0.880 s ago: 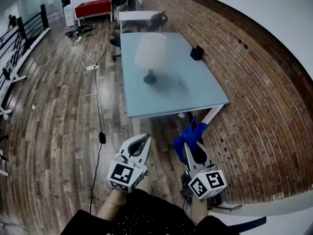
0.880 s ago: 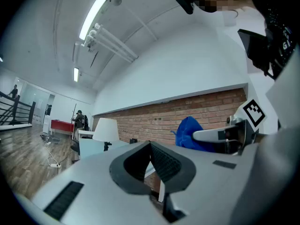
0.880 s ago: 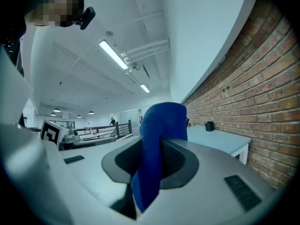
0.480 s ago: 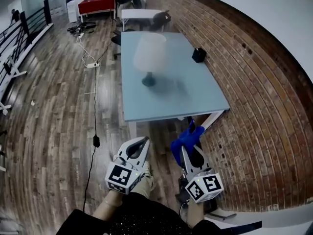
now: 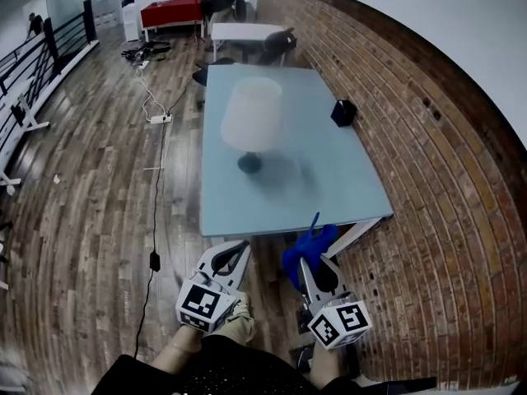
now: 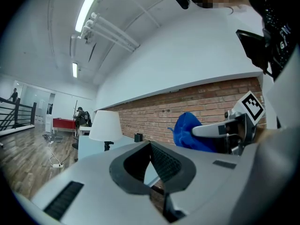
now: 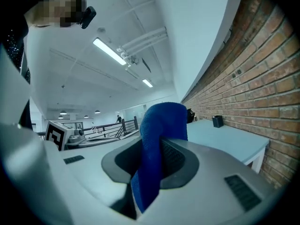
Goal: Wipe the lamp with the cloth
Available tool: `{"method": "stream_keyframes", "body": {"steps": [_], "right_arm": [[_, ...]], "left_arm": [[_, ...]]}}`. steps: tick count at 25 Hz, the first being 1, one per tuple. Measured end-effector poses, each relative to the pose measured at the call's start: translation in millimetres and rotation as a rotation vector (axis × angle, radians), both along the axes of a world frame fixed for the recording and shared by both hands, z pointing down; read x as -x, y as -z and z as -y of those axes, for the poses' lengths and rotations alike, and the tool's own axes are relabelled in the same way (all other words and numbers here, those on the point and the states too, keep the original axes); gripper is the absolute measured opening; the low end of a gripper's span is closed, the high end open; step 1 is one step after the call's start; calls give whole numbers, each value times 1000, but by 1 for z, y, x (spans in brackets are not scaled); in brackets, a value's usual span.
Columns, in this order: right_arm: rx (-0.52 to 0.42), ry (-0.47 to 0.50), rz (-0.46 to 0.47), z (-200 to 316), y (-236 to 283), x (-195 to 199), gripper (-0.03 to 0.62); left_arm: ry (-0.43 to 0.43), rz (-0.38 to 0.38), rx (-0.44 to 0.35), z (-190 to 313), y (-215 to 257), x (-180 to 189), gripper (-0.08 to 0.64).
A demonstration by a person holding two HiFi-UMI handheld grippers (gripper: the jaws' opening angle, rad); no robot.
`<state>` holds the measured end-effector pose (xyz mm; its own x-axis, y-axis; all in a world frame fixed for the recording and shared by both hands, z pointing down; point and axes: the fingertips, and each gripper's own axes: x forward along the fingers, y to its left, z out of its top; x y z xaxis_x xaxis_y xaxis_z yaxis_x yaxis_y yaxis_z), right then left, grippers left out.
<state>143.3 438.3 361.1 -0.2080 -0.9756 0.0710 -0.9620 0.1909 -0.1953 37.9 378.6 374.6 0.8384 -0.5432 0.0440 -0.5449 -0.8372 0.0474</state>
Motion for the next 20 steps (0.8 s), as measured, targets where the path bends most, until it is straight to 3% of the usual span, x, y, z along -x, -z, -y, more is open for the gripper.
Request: {"method": "stream_keyframes", "body": {"steps": [9, 20], "right_arm": [[-17, 60, 29, 72, 17, -33, 92], [-12, 108, 17, 148, 11, -46, 92]], "left_arm": [[-9, -43, -10, 85, 16, -53, 9], [15, -66, -2, 153, 13, -69, 9]]}}
